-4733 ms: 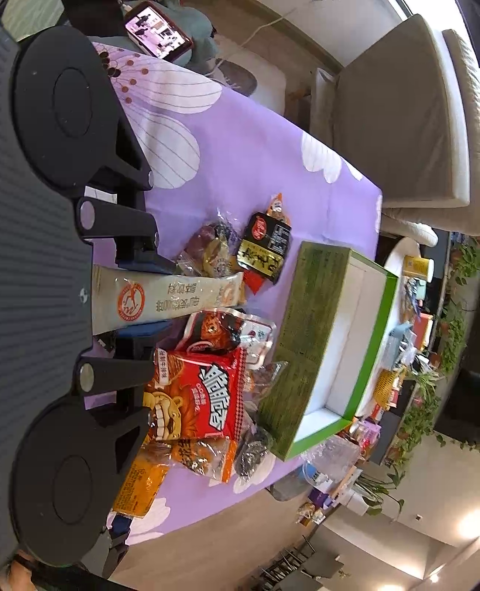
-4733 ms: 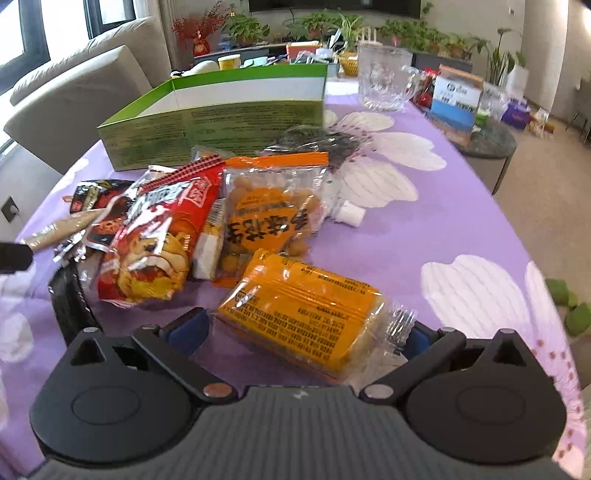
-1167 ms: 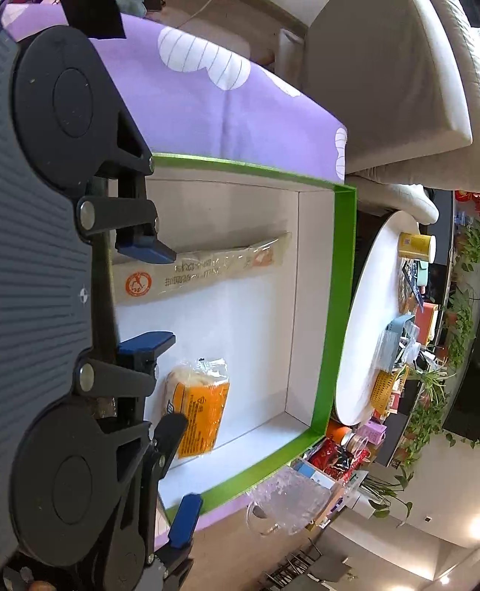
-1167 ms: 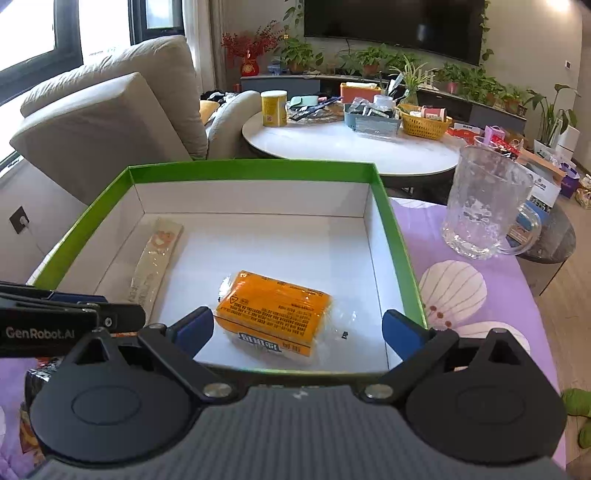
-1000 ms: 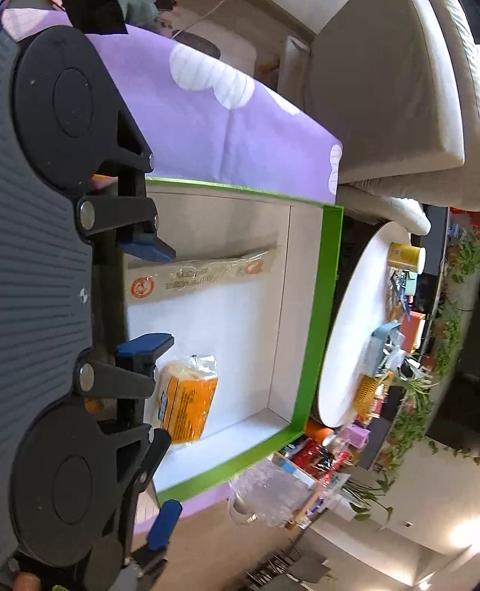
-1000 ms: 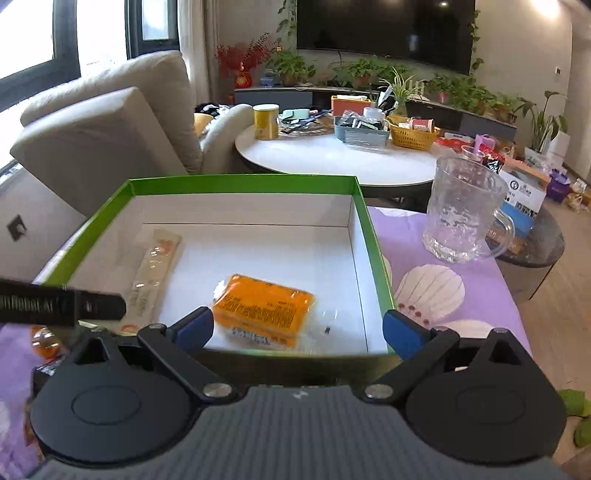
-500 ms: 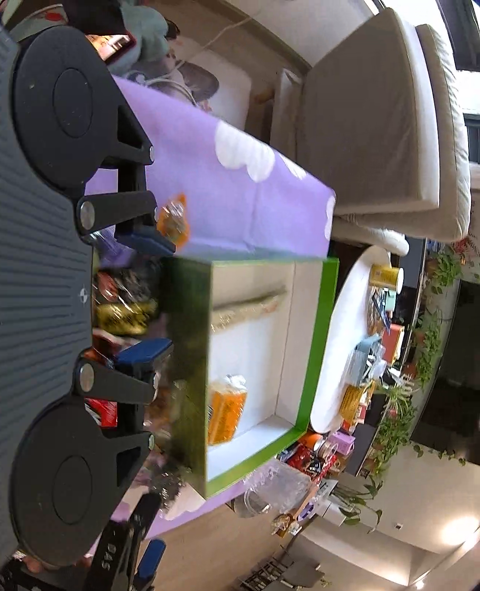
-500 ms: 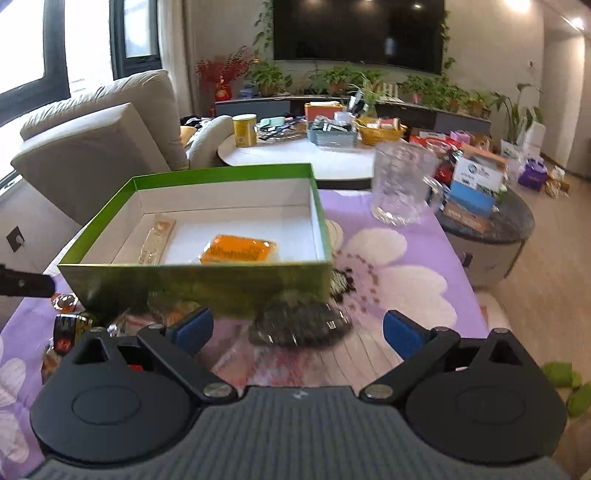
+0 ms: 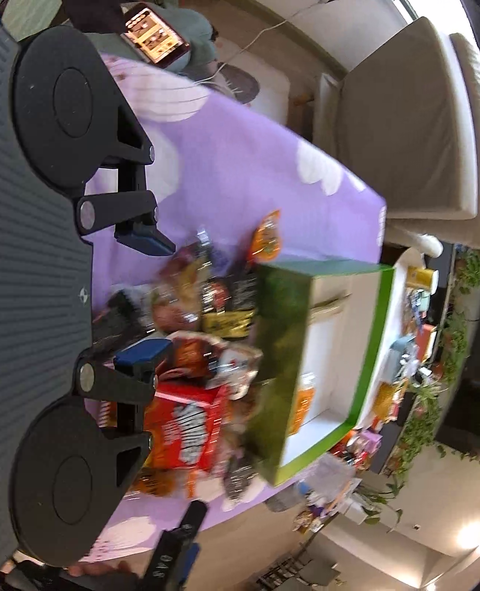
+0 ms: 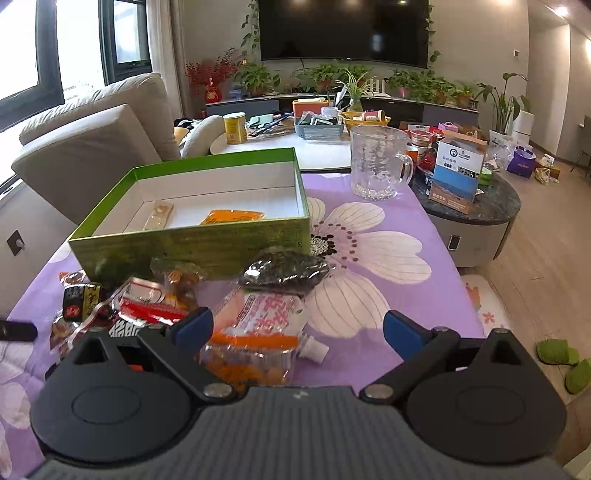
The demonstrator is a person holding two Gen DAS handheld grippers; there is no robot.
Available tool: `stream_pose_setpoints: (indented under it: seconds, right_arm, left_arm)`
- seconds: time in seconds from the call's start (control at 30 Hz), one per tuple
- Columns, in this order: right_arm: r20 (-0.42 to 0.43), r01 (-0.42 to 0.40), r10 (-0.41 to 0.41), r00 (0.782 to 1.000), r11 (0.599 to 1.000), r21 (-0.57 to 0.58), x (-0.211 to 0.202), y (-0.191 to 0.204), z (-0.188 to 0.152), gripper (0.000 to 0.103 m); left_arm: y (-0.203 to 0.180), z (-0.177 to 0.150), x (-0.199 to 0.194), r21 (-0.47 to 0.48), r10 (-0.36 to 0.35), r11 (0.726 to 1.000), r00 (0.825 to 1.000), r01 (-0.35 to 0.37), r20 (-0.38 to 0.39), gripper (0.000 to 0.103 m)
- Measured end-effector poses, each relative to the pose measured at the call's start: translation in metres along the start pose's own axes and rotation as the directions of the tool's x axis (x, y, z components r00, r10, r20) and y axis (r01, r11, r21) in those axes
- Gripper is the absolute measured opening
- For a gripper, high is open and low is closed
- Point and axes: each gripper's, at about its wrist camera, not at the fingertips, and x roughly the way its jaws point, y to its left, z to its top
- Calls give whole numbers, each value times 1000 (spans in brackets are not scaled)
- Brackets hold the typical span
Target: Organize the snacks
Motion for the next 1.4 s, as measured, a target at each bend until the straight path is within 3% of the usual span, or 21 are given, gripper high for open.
stream_pose_setpoints:
  seconds: [0.17,0.37,0.5,0.63,0.83,1.1,1.13,1.2,1.23,1.4]
  right_arm:
    - [7,-23,24,1000,999,-22,-8,5,-8,78]
    - [6,-7,7,1000,997,-74,-14,8,-19,78]
    - [0,5,-5,1000,998,-59,-18,2,-23,78]
    - [-1,13,-13,1000,999,-43,-23,-4,-27,78]
    - [-9,11,-12,1000,999,-37,-21,-4,-29,78]
    - [-19,-49,48,999,997,-57,-20,15,-30,78]
    - [-18,-58,57,998,996,-65,-21,19,-30,78]
    - [-17,-71,70,997,994,-86,-23,26,-31,78]
    - [-18,-75,74,997,992,-97,-23,30,-31,78]
    - [-39,-95,92,995,991,-95,-20,45,-30,78]
  left_arm:
    - [-9,-11,2,28,4,1000,1000,-3,-21,47]
    - [-29,-14,-4,71,-51,996,999,50,2,48]
    - [-53,-14,-3,125,-86,989,996,81,31,56]
    - [-66,-15,2,183,-52,982,998,47,24,56]
    - [-43,-24,10,89,52,995,998,-48,-37,56]
    - [-39,-28,26,-13,41,999,993,-42,-111,56]
    - [-40,-28,30,-13,39,999,992,-41,-117,55]
    - [-40,-30,35,-10,32,999,993,-34,-116,43]
    - [-41,-31,34,-3,48,999,994,-49,-94,29]
    - [-28,-32,22,-7,29,1000,997,-30,-74,23]
